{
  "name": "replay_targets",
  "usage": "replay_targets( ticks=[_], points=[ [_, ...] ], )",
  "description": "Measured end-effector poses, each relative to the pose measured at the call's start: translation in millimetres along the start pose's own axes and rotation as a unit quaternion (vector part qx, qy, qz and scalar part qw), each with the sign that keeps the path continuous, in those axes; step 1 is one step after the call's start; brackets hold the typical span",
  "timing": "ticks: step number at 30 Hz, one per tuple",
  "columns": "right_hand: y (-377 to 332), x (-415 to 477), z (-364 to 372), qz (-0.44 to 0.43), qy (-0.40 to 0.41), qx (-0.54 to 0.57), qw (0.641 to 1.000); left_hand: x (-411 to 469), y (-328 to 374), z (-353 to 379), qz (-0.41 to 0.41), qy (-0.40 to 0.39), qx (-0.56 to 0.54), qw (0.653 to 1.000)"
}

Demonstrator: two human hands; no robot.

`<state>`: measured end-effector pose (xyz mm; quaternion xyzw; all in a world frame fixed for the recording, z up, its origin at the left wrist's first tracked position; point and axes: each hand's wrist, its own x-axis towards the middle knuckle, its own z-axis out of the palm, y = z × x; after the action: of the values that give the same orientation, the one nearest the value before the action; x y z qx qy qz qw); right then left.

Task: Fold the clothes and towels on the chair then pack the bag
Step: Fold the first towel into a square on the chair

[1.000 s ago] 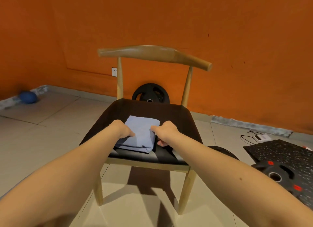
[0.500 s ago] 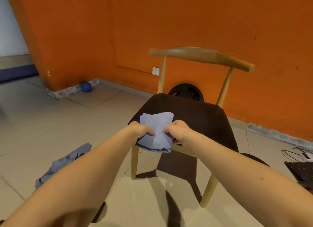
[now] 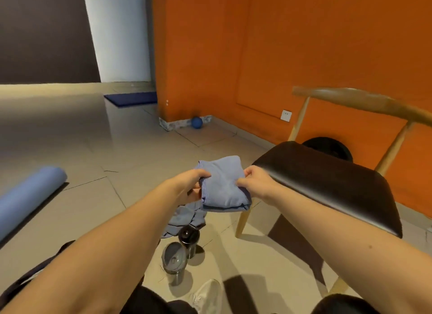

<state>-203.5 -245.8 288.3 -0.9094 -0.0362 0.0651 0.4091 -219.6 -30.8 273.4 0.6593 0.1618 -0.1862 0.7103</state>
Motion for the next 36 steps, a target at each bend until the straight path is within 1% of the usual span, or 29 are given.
replay_targets(
  ticks=[2,4,7,8,11,13,16,17,19,22,27,29,32,34,36],
  points=[
    [-14.3,-6.9,17.2,-0.024,-0.025,-0.016,0.999,-16.7,-8.3,-20.9,0.027,0.040,0.015,0.999],
    [-26.7,-11.7,32.1,-0.034,-0.045,-0.017,0.998,-27.4,-14.1,-39.1,0.049,0.094,0.052,0.993],
    [-44.3,-15.1,54.8,-0.067,-0.098,-0.011,0.993,-46.9,-18.1,-61.6,0.093,0.192,0.117,0.970],
    [-49.0,-15.5,62.6,-0.077,-0.102,-0.015,0.992,-50.8,-18.2,-69.6,0.103,0.212,0.136,0.962],
    [-59.9,-14.4,85.7,-0.113,-0.091,-0.039,0.989,-60.5,-14.4,-91.0,0.126,0.240,0.174,0.947],
    [-67.5,-12.0,100.6,-0.165,-0.089,-0.049,0.981,-59.8,-10.6,-105.6,0.121,0.255,0.210,0.936],
    [-78.5,-4.6,123.2,-0.236,-0.089,-0.063,0.966,-60.8,-8.5,-119.4,0.103,0.290,0.289,0.906],
    [-82.1,-1.6,131.6,-0.251,-0.093,-0.070,0.961,-58.4,-10.6,-126.1,0.104,0.301,0.317,0.893],
    [-87.8,6.0,149.4,-0.266,-0.106,-0.085,0.954,-56.4,-16.8,-140.0,0.103,0.314,0.338,0.881],
    [-93.3,16.4,181.7,-0.271,-0.149,-0.102,0.945,-54.2,-36.1,-164.8,0.104,0.322,0.314,0.887],
    [-103.4,31.1,249.2,-0.289,-0.236,-0.134,0.918,-43.1,-85.3,-218.8,0.096,0.340,0.209,0.912],
    [-107.3,32.4,278.8,-0.292,-0.279,-0.143,0.903,-42.3,-105.9,-238.9,0.089,0.349,0.176,0.916],
    [-109.9,30.3,325.9,-0.293,-0.355,-0.172,0.871,-39.7,-141.0,-270.6,0.072,0.364,0.203,0.906],
    [-109.2,27.7,360.4,-0.263,-0.389,-0.173,0.866,-36.6,-169.7,-291.2,0.057,0.369,0.206,0.905],
    [-106.0,23.7,396.6,-0.246,-0.404,-0.170,0.864,-34.0,-198.2,-307.5,0.043,0.383,0.204,0.900]
  ],
)
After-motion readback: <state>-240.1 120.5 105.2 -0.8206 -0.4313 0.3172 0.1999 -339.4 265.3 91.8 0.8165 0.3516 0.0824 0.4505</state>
